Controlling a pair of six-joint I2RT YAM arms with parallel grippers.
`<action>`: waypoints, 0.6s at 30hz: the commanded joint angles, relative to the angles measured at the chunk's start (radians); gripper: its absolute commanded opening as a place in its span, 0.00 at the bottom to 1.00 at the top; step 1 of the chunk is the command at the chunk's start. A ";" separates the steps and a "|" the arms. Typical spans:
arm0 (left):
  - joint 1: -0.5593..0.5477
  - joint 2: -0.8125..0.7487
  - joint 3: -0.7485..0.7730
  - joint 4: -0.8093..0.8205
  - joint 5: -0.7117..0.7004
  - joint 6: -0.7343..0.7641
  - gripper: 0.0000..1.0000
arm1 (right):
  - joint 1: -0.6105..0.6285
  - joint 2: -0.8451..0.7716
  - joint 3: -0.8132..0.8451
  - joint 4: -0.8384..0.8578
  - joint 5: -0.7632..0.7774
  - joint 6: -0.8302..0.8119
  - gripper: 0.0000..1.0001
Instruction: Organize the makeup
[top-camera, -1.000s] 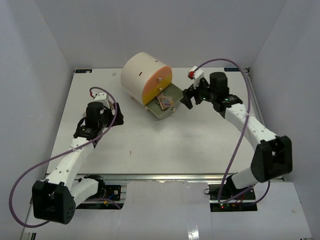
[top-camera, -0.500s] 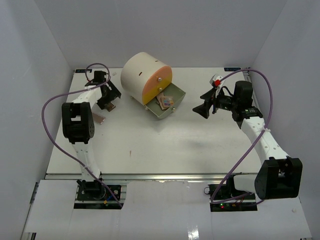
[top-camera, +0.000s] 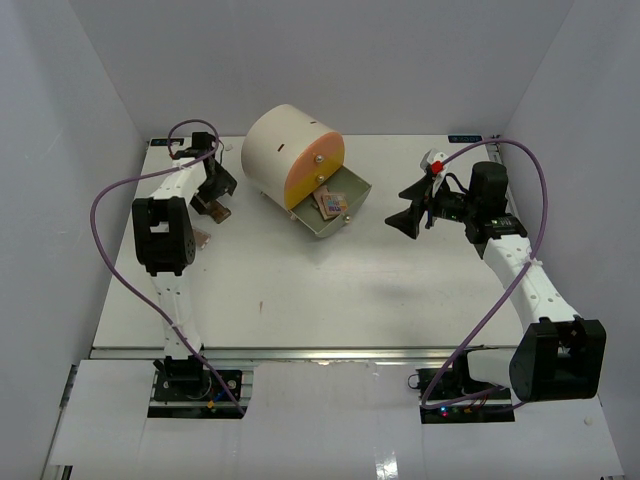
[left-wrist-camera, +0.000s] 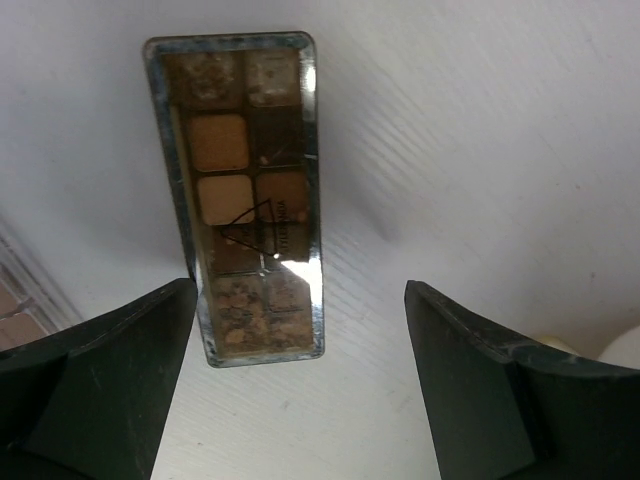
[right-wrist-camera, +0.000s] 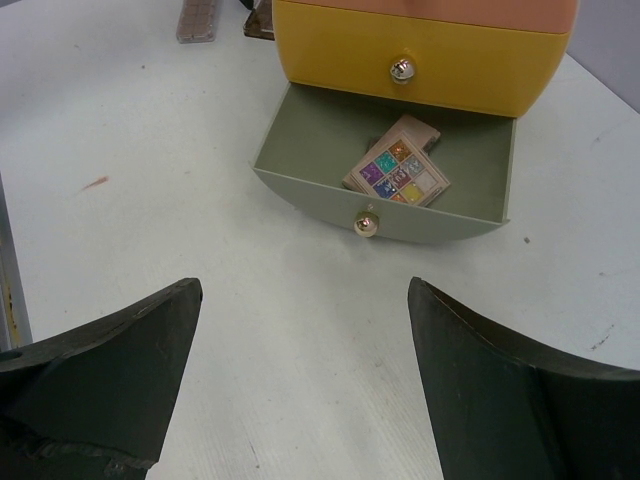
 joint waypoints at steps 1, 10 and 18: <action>0.005 -0.102 -0.033 -0.025 -0.099 0.014 0.96 | -0.005 -0.011 -0.002 0.006 -0.021 -0.015 0.90; 0.040 -0.026 -0.027 -0.010 0.018 0.071 0.70 | -0.012 -0.002 -0.004 0.007 -0.014 -0.011 0.90; 0.060 -0.043 -0.046 0.014 0.058 0.089 0.42 | -0.025 0.003 -0.005 0.008 -0.028 -0.005 0.90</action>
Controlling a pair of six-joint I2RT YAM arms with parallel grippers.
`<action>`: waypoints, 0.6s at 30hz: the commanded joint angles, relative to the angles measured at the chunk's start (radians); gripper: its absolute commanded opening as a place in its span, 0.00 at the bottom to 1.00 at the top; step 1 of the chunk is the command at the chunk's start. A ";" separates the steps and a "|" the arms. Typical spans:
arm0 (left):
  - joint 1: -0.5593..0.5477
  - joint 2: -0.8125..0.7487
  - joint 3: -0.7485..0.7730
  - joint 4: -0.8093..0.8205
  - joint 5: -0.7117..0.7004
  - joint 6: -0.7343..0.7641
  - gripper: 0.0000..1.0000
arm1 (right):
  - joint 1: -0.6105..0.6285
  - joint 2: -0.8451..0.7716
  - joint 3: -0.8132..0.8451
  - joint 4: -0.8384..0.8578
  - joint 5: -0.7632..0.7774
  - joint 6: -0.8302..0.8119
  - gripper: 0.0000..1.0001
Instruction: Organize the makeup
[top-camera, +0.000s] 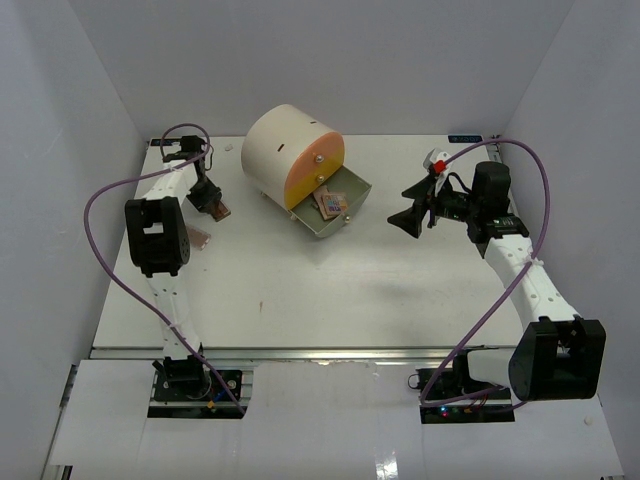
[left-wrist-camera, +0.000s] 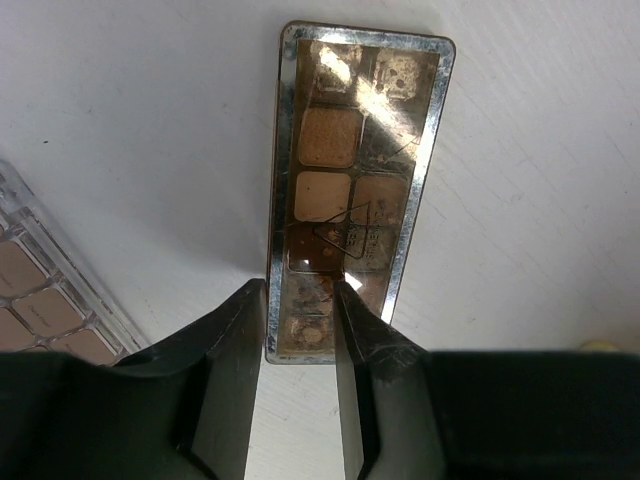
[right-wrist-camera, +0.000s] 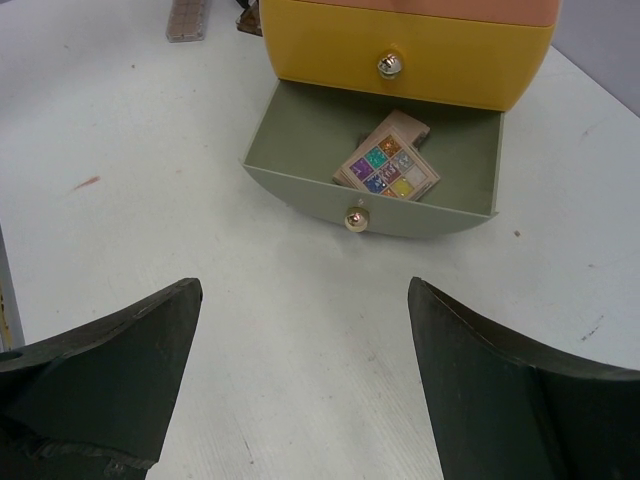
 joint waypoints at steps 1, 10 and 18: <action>0.016 -0.038 -0.019 0.023 0.030 0.032 0.42 | -0.008 0.000 -0.005 0.008 -0.030 0.002 0.90; 0.030 -0.064 -0.034 0.067 0.127 0.095 0.78 | -0.011 -0.008 -0.010 0.010 -0.032 0.003 0.90; 0.030 -0.022 -0.009 0.063 0.155 0.100 0.81 | -0.014 -0.007 -0.010 0.010 -0.036 0.003 0.90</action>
